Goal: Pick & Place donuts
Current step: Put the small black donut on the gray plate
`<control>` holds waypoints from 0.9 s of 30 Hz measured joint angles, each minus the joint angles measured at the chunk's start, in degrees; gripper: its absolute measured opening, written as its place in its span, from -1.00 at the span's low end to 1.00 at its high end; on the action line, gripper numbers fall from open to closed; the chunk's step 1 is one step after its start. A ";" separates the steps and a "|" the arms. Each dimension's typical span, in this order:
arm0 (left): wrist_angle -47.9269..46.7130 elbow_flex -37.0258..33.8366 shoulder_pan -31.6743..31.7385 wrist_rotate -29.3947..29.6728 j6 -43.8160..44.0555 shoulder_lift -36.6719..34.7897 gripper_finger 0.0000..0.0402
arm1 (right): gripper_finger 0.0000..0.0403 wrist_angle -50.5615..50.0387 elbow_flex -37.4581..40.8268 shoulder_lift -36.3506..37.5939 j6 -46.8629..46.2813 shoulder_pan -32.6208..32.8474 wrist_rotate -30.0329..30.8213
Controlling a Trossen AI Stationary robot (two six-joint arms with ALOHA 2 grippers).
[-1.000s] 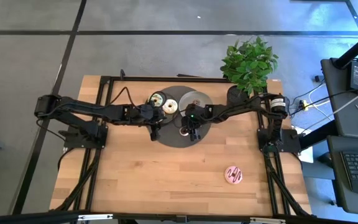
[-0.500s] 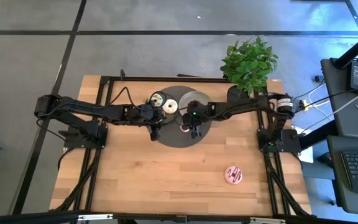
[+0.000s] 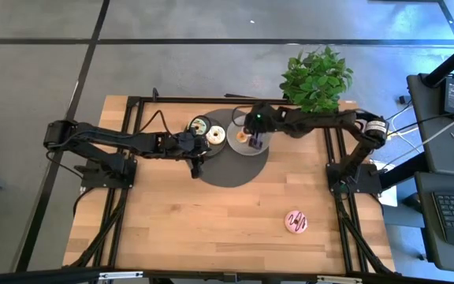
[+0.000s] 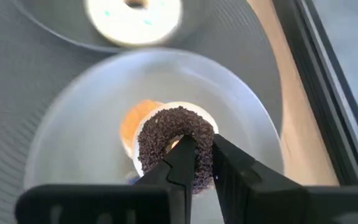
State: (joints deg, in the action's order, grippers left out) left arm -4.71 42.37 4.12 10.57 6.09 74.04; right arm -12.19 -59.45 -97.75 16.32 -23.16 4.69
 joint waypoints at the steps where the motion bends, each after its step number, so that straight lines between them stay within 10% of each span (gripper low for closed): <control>1: 0.02 0.00 0.00 0.02 0.02 0.00 -0.35 | -0.73 -0.04 0.43 -0.02 -0.53 -0.68 0.00; 27: 0.06 0.00 0.00 0.28 0.17 0.00 -0.35 | -0.73 1.01 2.64 -0.56 -2.82 -1.00 -3.03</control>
State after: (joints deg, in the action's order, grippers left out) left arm -4.64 42.37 4.12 10.85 6.26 74.04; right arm -11.18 -56.82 -98.31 13.50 -24.16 1.66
